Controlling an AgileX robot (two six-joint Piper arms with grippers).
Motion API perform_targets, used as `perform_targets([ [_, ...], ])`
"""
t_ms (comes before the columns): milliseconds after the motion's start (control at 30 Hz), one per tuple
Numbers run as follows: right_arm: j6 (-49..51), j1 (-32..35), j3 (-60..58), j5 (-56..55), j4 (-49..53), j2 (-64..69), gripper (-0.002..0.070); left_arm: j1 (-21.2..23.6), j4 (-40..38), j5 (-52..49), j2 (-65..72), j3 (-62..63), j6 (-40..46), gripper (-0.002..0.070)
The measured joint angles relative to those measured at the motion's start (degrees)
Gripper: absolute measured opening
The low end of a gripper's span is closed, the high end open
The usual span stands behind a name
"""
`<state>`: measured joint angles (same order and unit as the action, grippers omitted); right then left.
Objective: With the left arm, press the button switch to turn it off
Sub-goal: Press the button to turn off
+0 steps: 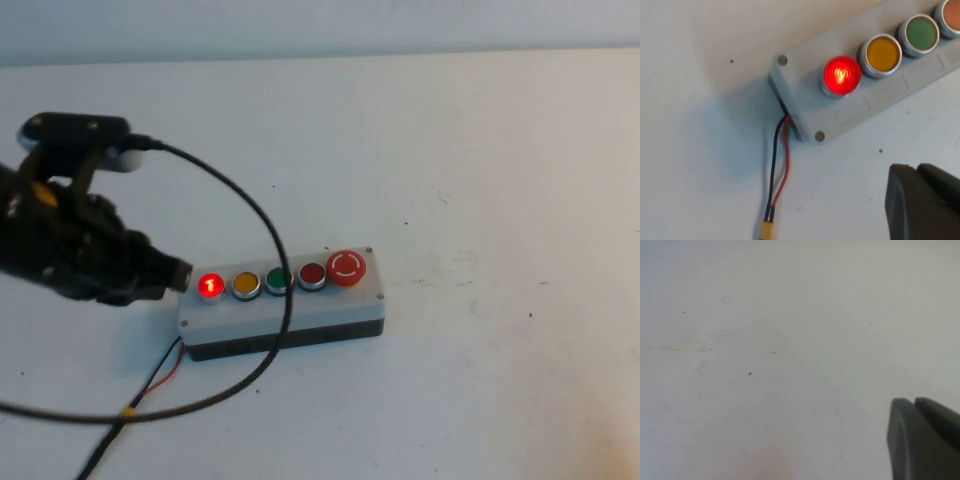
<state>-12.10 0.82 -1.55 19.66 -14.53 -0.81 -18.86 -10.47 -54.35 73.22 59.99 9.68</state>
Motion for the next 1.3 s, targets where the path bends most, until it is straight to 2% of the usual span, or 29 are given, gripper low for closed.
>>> perform_targets([
  [267, 0.0, 0.0, 0.0, 0.0, 0.0, 0.0, -0.0016, -2.7, 2.9, -6.2, 19.1, 15.0, 0.6, -0.0002],
  [500, 0.0, 0.0, 0.0, 0.0, 0.0, 0.0, -0.0016, -2.7, 3.8, -9.6, 26.6, 22.9, 0.6, -0.0002],
  [1300, 0.0, 0.0, 0.0, 0.0, 0.0, 0.0, -0.0016, -2.7, 4.9, -12.9, 32.7, 25.4, 0.6, -0.0002],
])
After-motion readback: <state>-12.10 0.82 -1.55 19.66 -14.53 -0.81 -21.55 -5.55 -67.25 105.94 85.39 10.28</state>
